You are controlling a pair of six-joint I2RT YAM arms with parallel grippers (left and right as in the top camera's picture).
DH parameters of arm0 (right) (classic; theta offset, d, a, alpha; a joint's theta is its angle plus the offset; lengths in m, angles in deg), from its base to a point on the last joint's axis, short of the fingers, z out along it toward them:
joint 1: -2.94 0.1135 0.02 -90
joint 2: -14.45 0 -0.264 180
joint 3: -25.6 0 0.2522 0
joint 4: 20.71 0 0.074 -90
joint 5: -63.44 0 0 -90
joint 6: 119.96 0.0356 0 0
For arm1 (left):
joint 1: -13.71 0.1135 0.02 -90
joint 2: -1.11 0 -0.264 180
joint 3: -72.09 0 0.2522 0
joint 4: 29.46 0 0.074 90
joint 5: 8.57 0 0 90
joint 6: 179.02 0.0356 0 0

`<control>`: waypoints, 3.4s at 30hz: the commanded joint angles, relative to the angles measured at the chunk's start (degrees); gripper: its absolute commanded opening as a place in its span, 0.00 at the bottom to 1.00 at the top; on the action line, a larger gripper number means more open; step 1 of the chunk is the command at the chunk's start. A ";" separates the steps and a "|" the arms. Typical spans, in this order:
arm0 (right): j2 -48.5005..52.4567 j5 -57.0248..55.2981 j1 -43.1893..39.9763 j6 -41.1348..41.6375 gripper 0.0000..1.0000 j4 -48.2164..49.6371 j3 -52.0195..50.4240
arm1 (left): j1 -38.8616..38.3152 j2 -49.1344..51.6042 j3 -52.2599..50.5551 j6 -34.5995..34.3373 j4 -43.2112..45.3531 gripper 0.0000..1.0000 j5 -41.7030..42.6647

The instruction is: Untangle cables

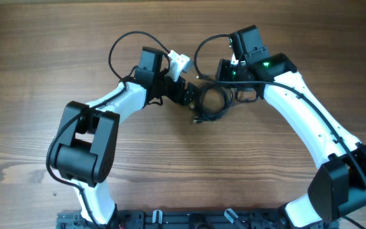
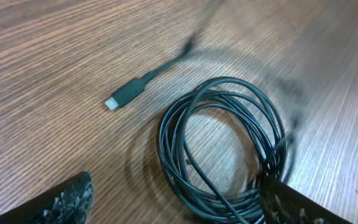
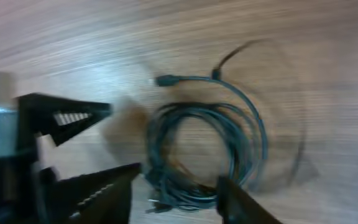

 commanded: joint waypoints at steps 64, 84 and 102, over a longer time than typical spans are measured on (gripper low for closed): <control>13.81 21.16 -8.66 -16.57 0.67 3.08 -0.52 | 3.19 -41.94 0.00 -14.60 -2.64 0.04 -18.49; 14.14 29.86 4.68 -14.49 0.55 22.38 -0.52 | 3.23 -49.22 -0.02 -14.84 -14.93 0.04 -39.15; 22.77 27.87 11.30 -7.13 0.61 31.32 -0.52 | 3.23 -49.22 -0.02 -14.82 -15.82 0.04 -39.15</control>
